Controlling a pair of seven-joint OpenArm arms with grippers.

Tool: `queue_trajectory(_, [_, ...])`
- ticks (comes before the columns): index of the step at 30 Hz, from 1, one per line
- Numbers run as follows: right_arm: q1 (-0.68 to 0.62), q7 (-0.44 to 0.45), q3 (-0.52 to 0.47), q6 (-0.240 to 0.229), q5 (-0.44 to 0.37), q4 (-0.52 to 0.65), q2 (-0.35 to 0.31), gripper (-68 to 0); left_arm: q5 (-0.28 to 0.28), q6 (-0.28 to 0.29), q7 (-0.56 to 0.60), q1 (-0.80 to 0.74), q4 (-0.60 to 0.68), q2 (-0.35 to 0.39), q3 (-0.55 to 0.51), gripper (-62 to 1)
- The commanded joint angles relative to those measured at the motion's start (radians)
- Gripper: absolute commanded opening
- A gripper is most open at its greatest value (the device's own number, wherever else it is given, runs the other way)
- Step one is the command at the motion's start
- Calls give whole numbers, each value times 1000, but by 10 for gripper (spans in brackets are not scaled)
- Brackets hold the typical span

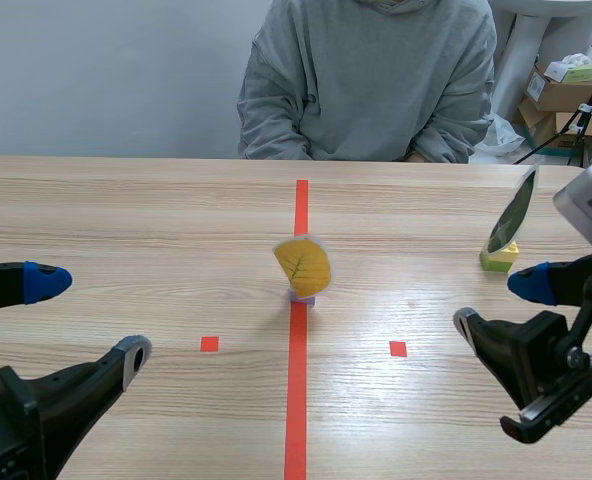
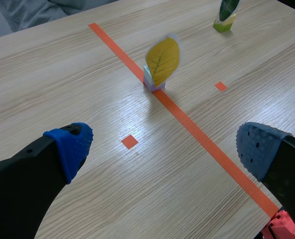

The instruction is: Do the leaf sorting experiment

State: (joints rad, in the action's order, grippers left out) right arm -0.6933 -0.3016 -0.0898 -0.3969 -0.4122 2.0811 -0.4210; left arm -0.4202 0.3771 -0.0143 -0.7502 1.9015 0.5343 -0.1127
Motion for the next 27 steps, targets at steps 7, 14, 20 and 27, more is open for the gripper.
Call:
queue_trajectory(7, [3,-3,-1,7,-8,1,0,-324,-6,2,13,0,19,-7,-6,8])
queue_trajectory(14, [3,-15,-1,7,-8,1,0,-324,-6,3,13,0,19,-7,-6,8])
queue_trajectory(20, [4,-39,-1,7,0,1,0,-324,-6,3,13,0,19,-7,-6,8])
queue_trajectory(27, [49,-43,-1,6,74,-16,0,-186,-6,3,13,0,19,-8,-6,8])
